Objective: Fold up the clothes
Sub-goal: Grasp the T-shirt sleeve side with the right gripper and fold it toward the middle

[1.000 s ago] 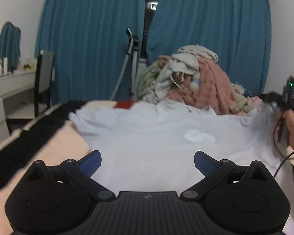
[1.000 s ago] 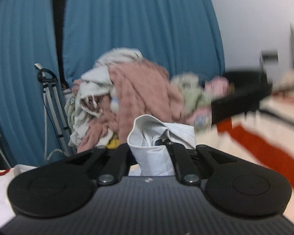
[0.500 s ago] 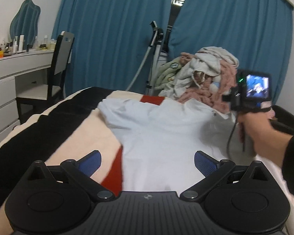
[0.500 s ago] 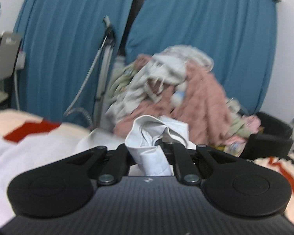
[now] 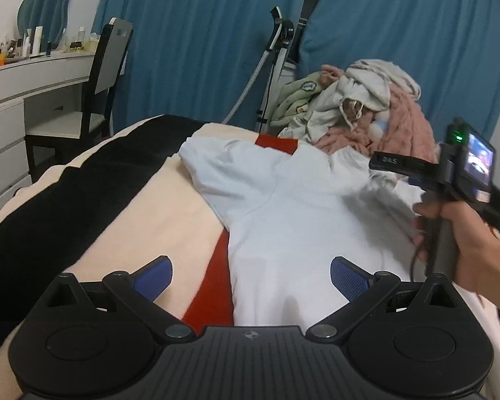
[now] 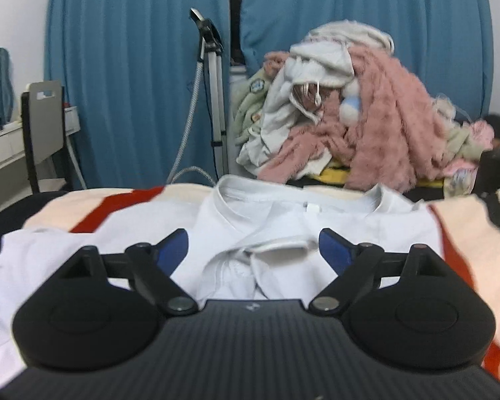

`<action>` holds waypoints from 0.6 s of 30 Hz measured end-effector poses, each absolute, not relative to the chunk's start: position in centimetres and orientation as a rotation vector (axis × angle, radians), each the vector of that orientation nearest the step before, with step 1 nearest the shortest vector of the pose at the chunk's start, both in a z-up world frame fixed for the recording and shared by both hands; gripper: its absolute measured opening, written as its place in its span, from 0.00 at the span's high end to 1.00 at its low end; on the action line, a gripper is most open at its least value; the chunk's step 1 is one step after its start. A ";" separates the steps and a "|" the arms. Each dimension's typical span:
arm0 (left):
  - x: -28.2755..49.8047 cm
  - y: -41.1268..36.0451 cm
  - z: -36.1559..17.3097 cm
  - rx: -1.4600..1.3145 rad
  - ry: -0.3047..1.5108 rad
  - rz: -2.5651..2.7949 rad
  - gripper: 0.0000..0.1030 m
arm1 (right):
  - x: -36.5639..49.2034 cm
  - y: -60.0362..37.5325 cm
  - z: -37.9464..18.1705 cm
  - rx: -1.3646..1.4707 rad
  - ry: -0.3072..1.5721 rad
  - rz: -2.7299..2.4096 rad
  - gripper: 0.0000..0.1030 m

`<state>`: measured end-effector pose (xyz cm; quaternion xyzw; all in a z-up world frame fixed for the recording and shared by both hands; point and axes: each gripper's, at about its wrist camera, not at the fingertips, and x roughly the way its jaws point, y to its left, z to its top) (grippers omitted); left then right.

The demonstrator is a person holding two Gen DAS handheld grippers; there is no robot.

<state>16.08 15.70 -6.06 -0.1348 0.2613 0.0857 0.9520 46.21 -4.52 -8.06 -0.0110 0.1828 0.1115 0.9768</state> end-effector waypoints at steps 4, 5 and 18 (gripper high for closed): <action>14.8 14.7 -4.9 -0.239 0.496 0.171 0.01 | 41.3 -5.0 -5.7 -0.032 0.323 0.259 0.16; 14.4 14.5 -4.6 -0.231 0.488 0.168 0.01 | 39.7 -5.4 -5.1 -0.016 0.315 0.268 0.16; 7.3 10.7 -1.6 -0.214 0.427 0.041 0.01 | 17.5 -12.3 -1.3 0.160 0.288 0.354 0.16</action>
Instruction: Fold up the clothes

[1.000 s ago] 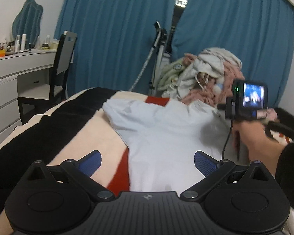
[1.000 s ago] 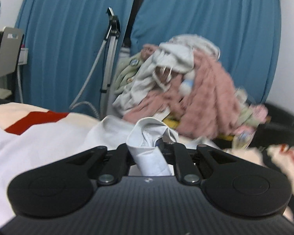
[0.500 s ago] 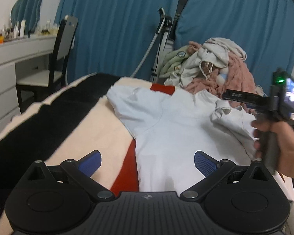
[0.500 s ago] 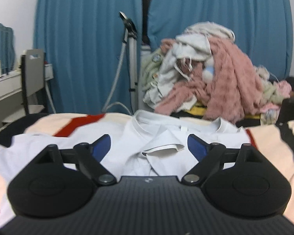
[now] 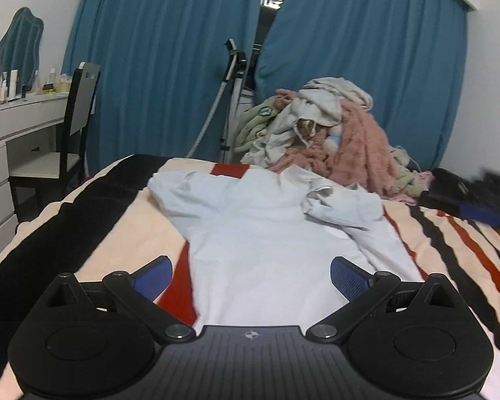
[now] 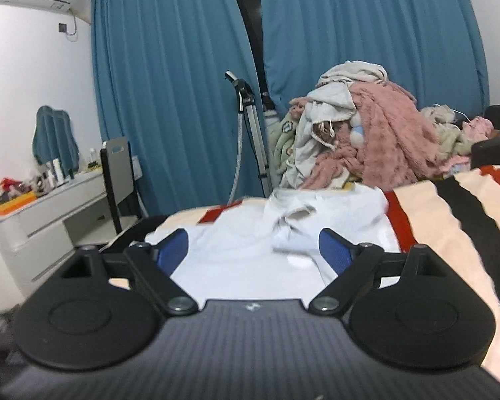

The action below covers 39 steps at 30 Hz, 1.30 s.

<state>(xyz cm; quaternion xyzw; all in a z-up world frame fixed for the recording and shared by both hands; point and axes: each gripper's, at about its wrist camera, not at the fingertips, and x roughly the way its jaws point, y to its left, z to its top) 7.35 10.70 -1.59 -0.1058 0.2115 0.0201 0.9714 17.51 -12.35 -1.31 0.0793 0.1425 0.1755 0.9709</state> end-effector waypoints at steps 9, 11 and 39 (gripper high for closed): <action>2.5 8.5 -0.6 -0.254 0.394 0.012 0.01 | 9.3 -16.6 -3.8 0.184 0.313 0.259 0.16; 2.2 7.8 -0.7 -0.226 0.395 0.006 0.01 | 9.1 -16.9 -4.0 0.186 0.309 0.255 0.16; 6.5 -13.1 -4.2 0.021 0.623 -0.417 0.33 | 8.7 -33.4 -2.6 0.508 0.209 -0.070 0.16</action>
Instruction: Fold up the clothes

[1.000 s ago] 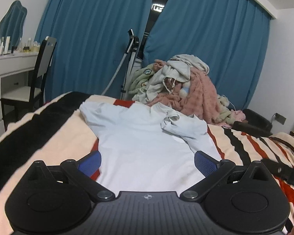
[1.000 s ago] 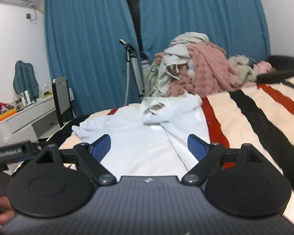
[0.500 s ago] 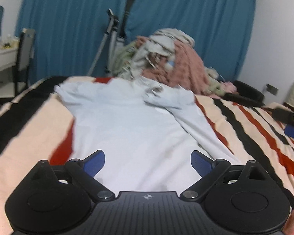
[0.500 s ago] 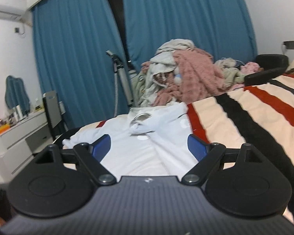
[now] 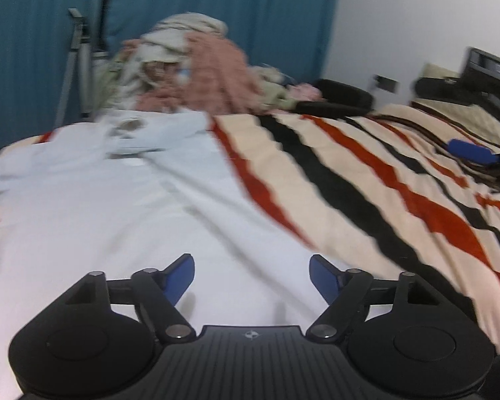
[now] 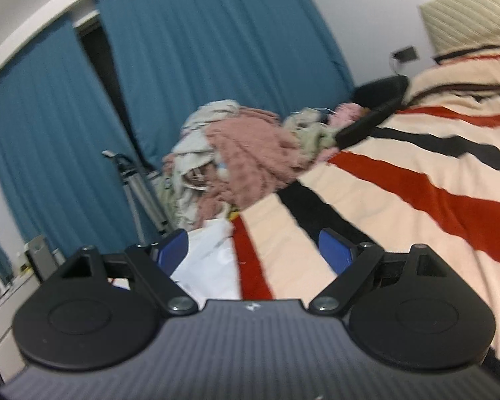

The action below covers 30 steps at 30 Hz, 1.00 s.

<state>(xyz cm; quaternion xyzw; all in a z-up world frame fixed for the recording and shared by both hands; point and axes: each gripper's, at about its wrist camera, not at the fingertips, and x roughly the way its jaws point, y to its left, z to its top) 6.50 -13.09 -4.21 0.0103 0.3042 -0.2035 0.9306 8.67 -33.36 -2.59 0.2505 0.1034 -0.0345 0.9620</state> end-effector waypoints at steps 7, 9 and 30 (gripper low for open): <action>6.2 -21.7 -6.1 0.114 0.625 -0.644 0.53 | 7.5 -36.1 -2.6 0.556 0.170 -0.099 0.16; 5.9 -23.4 -7.1 0.163 0.626 -0.711 0.62 | 7.4 -36.3 -2.5 0.544 0.161 -0.106 0.16; 5.7 -26.6 -13.9 0.356 0.660 -0.845 0.88 | 8.1 -35.7 -3.6 0.543 0.191 -0.123 0.15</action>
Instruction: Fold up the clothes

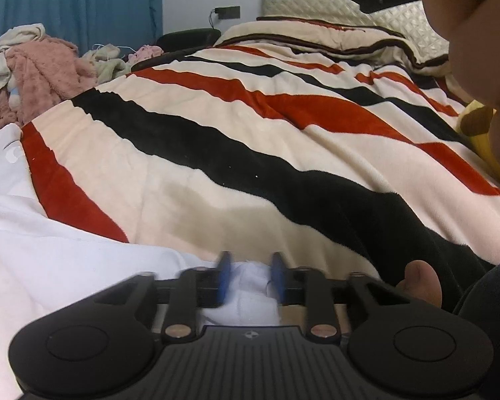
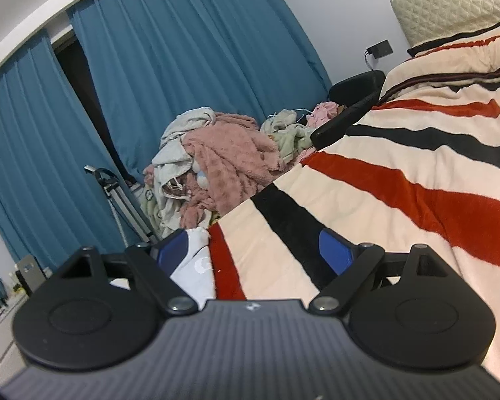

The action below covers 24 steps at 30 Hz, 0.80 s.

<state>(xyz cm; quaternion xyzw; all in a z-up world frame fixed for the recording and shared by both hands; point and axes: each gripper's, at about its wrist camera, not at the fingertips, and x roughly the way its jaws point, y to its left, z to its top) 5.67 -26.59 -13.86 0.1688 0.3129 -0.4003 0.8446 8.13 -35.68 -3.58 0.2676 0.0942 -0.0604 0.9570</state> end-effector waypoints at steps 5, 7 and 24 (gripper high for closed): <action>5.2 -24.2 -11.4 0.266 0.631 -0.795 0.91 | 7.1 -35.5 -3.3 0.475 0.078 -0.180 0.15; 4.9 -22.5 -9.8 0.189 0.616 -0.773 0.91 | 7.0 -35.2 -3.1 0.425 0.052 -0.222 0.15; -2.9 -1.5 -1.8 -0.334 0.655 -0.465 0.94 | 8.1 -32.1 -3.3 0.416 0.171 -0.064 0.15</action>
